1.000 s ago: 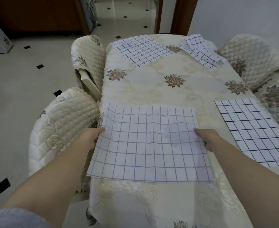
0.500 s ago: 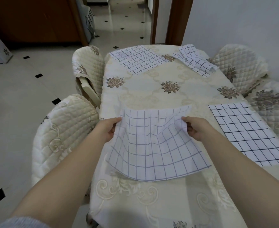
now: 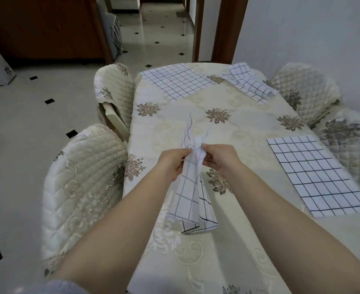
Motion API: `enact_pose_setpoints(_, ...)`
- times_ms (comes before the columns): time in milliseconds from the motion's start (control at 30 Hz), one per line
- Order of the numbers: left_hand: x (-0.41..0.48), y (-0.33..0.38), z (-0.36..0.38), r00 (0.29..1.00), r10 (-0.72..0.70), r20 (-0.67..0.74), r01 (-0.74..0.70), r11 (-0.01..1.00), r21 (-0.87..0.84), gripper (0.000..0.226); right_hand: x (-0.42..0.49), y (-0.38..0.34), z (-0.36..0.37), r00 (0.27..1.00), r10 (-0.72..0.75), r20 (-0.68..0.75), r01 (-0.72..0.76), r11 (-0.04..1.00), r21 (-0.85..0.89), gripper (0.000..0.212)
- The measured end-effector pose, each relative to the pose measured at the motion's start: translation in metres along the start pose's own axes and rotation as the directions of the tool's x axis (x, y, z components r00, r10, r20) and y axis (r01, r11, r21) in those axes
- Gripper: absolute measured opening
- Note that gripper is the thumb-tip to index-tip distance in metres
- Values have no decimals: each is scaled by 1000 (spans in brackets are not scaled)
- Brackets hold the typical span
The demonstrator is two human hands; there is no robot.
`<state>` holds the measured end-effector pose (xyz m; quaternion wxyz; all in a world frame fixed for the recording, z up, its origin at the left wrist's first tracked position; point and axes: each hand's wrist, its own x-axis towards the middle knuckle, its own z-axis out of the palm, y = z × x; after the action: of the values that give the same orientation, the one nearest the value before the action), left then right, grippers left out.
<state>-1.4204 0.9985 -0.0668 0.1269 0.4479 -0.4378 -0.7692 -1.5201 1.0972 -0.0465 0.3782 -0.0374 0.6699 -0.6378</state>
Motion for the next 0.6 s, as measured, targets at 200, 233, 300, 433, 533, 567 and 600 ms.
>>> enact_pose_setpoints(200, -8, -1, 8, 998, 57, -17, -57, 998, 19, 18, 0, 4, 5, 1000, -25, -8, 24, 999, -46, 16)
enact_pose_setpoints(233, -11, -1, 9, 998, 68, -3, -68, 997, 22, 18, 0, 5, 4, 1000, -28, -15, 27, 998, -62, 16)
enact_pose_setpoints(300, -18, 0, 12, 995, 91, 47, -91, 996, 8, 17, -1, 5, 4, 999, -37, -38, 33, 995, -97, 20)
enact_pose_setpoints(433, -25, -1, 13, 987, 69, 145, -68, 998, -10, 38, -7, 5, 4, 995, -93, -39, 83, 975, -206, 43)
enact_pose_setpoints(533, -25, -2, 11, 978, 24, 209, -31, 999, 31, 54, -7, 4, 5, 984, -143, -107, 103, 942, -319, 49)
enact_pose_setpoints(567, -25, -2, 11, 971, 12, 238, -23, 999, 45, 57, -6, 3, 4, 981, -144, -127, 91, 932, -351, 46)
enact_pose_setpoints(600, -26, -2, 10, 964, 4, 266, -18, 999, 48, 59, -5, 2, 3, 979, -147, -142, 84, 924, -374, 45)
